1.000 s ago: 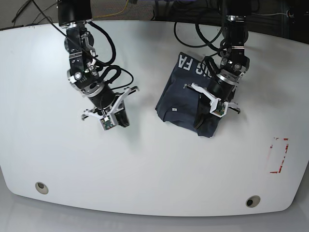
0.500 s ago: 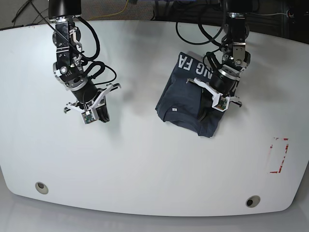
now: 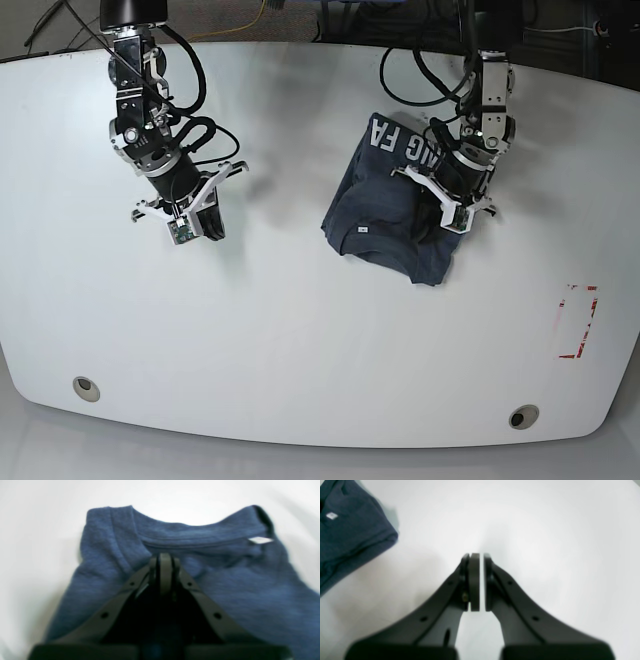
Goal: Layout the t-shirt on the table in an organized manner, then fold the t-shirt properly
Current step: 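Slide the folded navy shirt with the left gripper away from the right gripper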
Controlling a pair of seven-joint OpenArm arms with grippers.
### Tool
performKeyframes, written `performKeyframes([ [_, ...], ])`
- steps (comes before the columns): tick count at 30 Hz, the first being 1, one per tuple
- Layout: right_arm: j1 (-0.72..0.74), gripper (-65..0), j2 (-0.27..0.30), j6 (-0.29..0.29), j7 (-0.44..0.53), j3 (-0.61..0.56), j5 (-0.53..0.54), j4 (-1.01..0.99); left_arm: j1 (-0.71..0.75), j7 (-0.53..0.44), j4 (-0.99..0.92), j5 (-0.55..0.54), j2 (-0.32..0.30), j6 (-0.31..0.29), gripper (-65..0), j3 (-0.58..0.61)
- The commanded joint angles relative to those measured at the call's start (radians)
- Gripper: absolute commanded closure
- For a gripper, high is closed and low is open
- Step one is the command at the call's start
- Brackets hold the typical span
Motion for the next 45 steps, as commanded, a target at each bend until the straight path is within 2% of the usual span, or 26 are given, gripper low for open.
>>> performKeyframes([
  [1,0.009,-1.9,0.008,-0.003,0.028,0.006,0.010,0.035,-0.016,-0.004,-0.035,0.000,-0.010,0.002,0.0,-0.004],
  [11,0.009,-1.9,0.008,-0.003,0.028,0.006,0.011,0.056,0.013,-0.004,-0.054,-0.002,-0.099,0.005,0.0,-0.012],
  [20,0.009,-1.9,0.005,-0.003,0.025,0.003,0.016,0.062,0.057,-0.004,-0.041,-0.005,-0.145,0.000,0.0,-0.144],
  [26,0.007,-1.9,0.005,-0.003,0.025,0.001,0.017,0.062,0.082,-0.004,0.002,-0.006,-0.192,-0.002,0.0,-0.171],
  [33,-0.014,-1.9,0.005,-0.003,0.025,0.001,0.017,0.064,0.099,-0.004,0.124,-0.008,-0.188,-0.002,0.0,-0.222],
  [37,-0.017,-1.9,0.005,-0.003,0.025,0.001,0.017,0.064,0.099,-0.003,0.210,-0.008,-0.175,-0.002,0.0,-0.208],
  [41,-0.019,-1.9,0.005,-0.003,0.025,0.001,0.017,0.064,0.103,0.008,0.313,-0.002,-0.118,0.000,0.0,-0.176],
  [45,-0.019,-1.9,0.005,-0.003,0.025,0.001,0.017,0.064,0.103,0.082,0.396,0.000,-0.072,0.000,0.0,-0.145],
])
